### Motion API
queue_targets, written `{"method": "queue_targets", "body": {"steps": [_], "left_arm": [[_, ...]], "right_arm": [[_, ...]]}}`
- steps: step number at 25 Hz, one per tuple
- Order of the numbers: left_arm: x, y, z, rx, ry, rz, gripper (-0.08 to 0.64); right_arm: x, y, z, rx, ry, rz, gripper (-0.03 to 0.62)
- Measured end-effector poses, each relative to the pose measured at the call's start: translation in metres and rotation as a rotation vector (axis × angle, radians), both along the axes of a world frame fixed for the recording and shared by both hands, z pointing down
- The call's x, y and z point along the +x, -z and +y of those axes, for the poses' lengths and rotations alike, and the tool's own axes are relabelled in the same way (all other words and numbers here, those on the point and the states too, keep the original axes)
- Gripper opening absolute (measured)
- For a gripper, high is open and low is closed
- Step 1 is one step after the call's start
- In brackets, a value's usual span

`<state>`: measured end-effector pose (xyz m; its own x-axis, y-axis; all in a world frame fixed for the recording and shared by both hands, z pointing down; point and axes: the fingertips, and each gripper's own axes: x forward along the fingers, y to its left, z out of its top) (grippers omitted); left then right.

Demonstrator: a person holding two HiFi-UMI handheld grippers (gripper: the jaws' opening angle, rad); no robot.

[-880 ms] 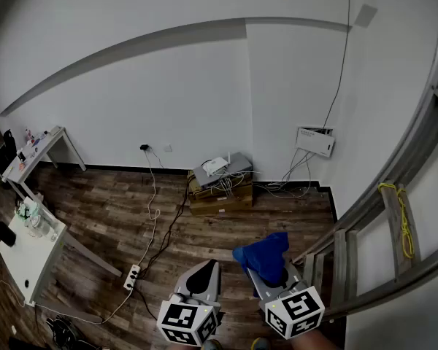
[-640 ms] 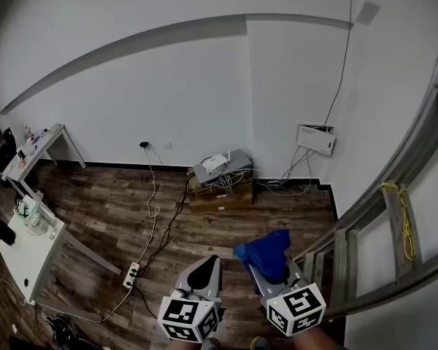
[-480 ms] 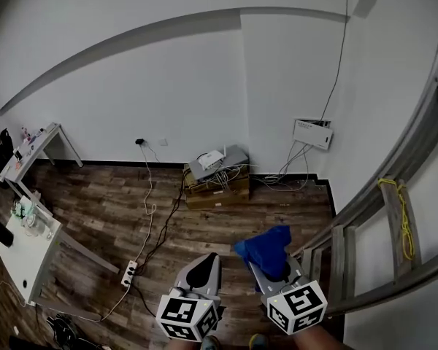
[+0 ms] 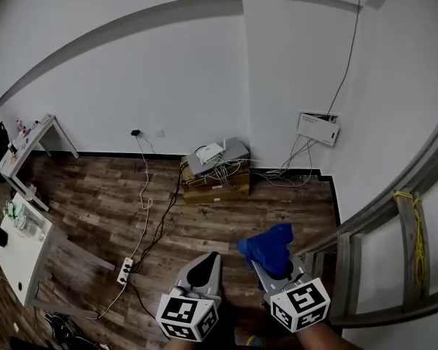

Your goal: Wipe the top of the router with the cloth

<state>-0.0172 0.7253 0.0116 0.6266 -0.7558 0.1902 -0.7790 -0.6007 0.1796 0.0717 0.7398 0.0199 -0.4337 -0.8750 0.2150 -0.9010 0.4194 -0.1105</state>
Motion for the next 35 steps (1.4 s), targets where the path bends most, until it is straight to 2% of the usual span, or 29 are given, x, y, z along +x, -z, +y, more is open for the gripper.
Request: {"method": "queue_targets", "body": {"steps": [5, 11, 14, 17, 24, 31, 35], "left_arm": [[-0.029, -0.03, -0.103, -0.024, -0.004, 0.02, 0.0], [-0.055, -0.044, -0.315, -0.057, -0.055, 0.045, 0.0], [-0.065, -0.027, -0.414, -0.065, -0.112, 0.019, 0.0], [-0.062, -0.016, -0.491, -0.078, -0.139, 0.03, 0.0], [-0.045, -0.052, -0.618, -0.144, -0.145, 0.006, 0.0], [-0.012, -0.125, -0.72, -0.214, -0.081, -0.076, 0.0], [-0.002, -0.178, -0.769, -0.273, 0.009, -0.074, 0.0]], "right_arm": [[-0.027, -0.03, -0.097, -0.023, 0.012, 0.017, 0.098], [-0.055, -0.042, -0.289, -0.057, -0.056, 0.034, 0.1], [-0.07, -0.035, -0.384, -0.095, -0.106, -0.004, 0.101], [-0.075, -0.028, -0.463, -0.116, -0.116, 0.005, 0.101], [-0.07, -0.061, -0.59, -0.188, -0.057, 0.025, 0.101], [-0.046, -0.146, -0.707, -0.261, 0.077, -0.004, 0.101], [-0.05, -0.201, -0.766, -0.301, 0.205, 0.025, 0.101]]}}
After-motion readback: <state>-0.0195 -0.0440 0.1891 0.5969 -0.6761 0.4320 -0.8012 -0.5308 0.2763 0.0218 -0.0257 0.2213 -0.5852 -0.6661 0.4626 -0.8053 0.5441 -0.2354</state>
